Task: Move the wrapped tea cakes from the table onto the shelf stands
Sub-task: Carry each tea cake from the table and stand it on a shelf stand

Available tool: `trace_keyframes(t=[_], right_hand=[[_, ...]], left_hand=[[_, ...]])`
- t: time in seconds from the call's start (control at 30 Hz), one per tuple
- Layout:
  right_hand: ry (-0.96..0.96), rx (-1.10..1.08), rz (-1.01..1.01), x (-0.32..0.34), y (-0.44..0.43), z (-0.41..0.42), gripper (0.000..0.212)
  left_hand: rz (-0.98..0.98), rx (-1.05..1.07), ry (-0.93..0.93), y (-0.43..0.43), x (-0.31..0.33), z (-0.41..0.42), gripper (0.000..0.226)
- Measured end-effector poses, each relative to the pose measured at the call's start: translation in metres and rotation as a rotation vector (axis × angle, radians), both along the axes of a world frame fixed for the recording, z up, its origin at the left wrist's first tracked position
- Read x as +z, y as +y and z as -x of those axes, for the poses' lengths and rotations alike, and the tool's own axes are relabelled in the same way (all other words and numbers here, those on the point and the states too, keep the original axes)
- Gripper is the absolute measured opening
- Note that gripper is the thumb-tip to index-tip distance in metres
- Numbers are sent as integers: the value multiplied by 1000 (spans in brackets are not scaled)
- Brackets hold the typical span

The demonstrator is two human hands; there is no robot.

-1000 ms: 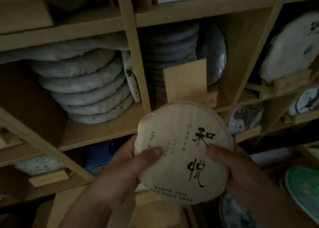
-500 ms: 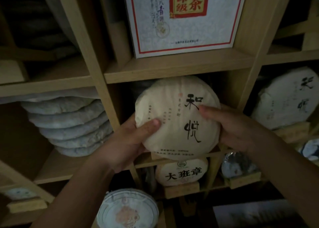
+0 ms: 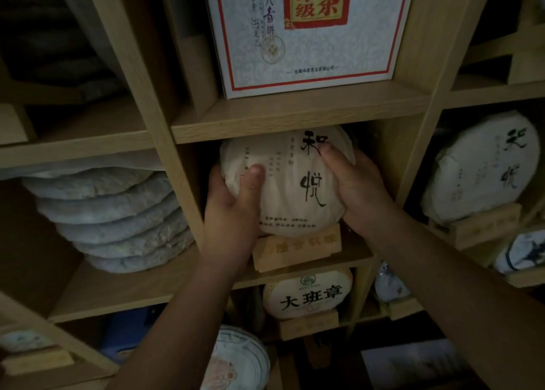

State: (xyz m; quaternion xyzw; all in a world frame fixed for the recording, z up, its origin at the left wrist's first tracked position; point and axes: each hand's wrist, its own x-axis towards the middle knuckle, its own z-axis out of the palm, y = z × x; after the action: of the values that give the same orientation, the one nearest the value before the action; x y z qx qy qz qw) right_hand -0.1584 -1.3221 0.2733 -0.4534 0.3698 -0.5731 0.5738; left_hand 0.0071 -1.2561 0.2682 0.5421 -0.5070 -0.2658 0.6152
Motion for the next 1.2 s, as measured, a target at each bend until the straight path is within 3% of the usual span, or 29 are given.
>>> trace_keyframes(t=[0.1, 0.2, 0.33, 0.43, 0.57, 0.73, 0.87, 1.0, 1.13, 1.2], right_hand=[[-6, -18, 15, -2, -4, 0, 17], [-27, -33, 4, -3, -5, 0, 20], [-35, -66, -18, -6, -4, -3, 38], [-23, -90, -15, -5, -2, -3, 43], [45, -153, 58, -2, 0, -1, 44], [38, -161, 93, -7, 0, -2, 39], [142, -197, 189, -5, 1, 0, 45], [271, -240, 360, -7, 6, 0, 46], [301, -239, 422, -17, 10, 0, 51], [300, -223, 417, -21, 10, 4, 48]], left_hand=[[1, 3, -54, 3, 0, 0, 42], [-21, -59, 40, 9, 0, -2, 58], [-7, 56, 19, 36, -25, 10, 83], [-19, 150, -131, 51, -50, 23, 86], [-128, 140, -215, 54, -65, 27, 111], [-121, 141, -210, 56, -73, 24, 117], [-145, 84, -171, 54, -71, 12, 121], [-185, -28, -183, 48, -60, -2, 110], [-164, -30, -129, 38, -46, -8, 60], [-182, -14, -109, 36, -42, -7, 47]])
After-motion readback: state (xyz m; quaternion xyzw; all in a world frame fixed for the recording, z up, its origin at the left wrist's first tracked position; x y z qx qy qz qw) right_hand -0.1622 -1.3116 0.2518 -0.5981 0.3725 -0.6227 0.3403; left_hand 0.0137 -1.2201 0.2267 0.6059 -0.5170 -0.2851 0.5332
